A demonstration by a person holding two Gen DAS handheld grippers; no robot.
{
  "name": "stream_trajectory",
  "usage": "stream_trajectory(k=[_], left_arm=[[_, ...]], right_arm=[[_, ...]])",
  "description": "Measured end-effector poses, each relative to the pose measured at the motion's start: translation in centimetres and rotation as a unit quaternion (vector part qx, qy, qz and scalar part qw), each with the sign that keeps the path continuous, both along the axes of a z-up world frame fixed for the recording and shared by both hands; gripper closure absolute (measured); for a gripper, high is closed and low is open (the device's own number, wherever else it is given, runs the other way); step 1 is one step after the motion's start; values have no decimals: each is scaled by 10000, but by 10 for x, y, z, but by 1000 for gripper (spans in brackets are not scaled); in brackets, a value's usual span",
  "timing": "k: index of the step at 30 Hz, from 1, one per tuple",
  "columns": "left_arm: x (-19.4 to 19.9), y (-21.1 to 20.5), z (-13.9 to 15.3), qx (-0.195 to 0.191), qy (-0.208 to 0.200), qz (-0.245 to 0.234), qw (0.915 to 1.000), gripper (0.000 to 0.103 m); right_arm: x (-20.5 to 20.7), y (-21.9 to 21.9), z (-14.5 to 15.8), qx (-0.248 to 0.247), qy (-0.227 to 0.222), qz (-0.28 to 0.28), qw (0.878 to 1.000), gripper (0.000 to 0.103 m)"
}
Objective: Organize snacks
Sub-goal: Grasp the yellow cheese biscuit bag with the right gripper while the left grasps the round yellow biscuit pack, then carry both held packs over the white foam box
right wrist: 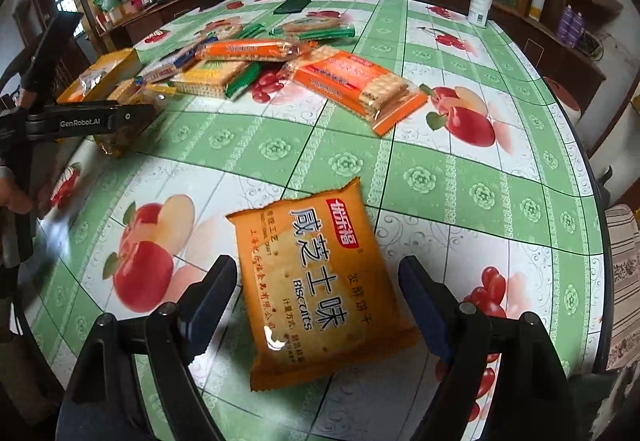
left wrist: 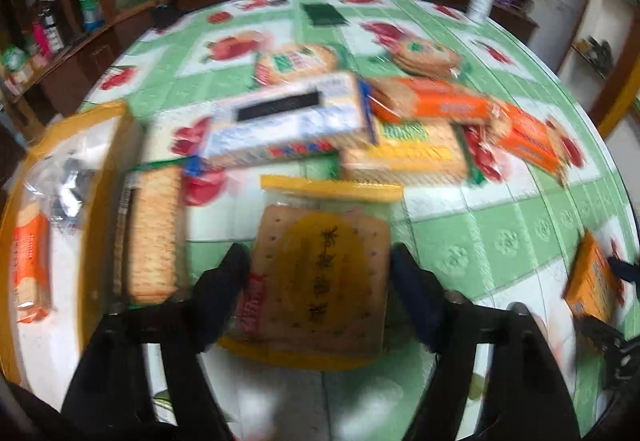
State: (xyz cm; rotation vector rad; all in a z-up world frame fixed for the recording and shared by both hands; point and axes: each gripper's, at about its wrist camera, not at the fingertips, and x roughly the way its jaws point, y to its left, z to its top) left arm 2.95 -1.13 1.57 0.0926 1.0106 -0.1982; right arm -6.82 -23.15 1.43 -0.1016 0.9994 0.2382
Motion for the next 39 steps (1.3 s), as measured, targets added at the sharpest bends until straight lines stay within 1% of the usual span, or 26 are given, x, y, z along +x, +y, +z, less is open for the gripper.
stream_trajectory(k=[1, 2, 5, 8, 10, 12, 15, 16, 18, 21, 23, 26, 32, 39], left_arm=[[-1, 0, -1, -48, 20, -53, 10000, 31], [-2, 1, -1, -79, 23, -74, 9999, 32], [-5, 5, 0, -242, 66, -110, 9996, 32], [-10, 6, 2, -266, 68, -140, 9995, 32], [-14, 8, 4, -217, 0, -127, 9997, 32], [-18, 9, 10, -123, -152, -75, 9998, 32], [-23, 12, 18, -91, -316, -44, 9995, 32], [-27, 12, 21, 9, -432, -25, 9991, 32], [-32, 12, 26, 170, -614, -8, 9980, 32], [-36, 16, 32, 184, -726, 22, 9972, 32], [-39, 18, 35, 262, -841, 62, 9961, 32], [-41, 23, 40, 239, -923, 112, 9954, 32], [-46, 37, 49, 326, -1115, 258, 9929, 32], [-48, 56, 54, 335, -1226, 441, 9909, 32]], right_arm=[[-1, 2, -4, -115, 21, 42, 9999, 24], [-3, 5, -4, -233, -60, 85, 9997, 29], [-6, 6, -3, -231, -149, 159, 9995, 30], [-9, 8, 0, -195, -237, 174, 9994, 30], [-10, 12, 5, -159, -348, 190, 9991, 30], [-9, 19, 14, -126, -475, 235, 9985, 30], [-5, 30, 23, -120, -618, 286, 9976, 30], [-4, 35, 25, -119, -668, 300, 9972, 30], [-1, 43, 28, -87, -714, 344, 9968, 30], [3, 57, 33, -7, -807, 436, 9958, 30], [5, 65, 36, 11, -856, 480, 9952, 30], [9, 78, 40, 95, -937, 544, 9941, 30], [16, 102, 47, 163, -1036, 696, 9921, 30], [28, 127, 50, 261, -1080, 846, 9902, 30]])
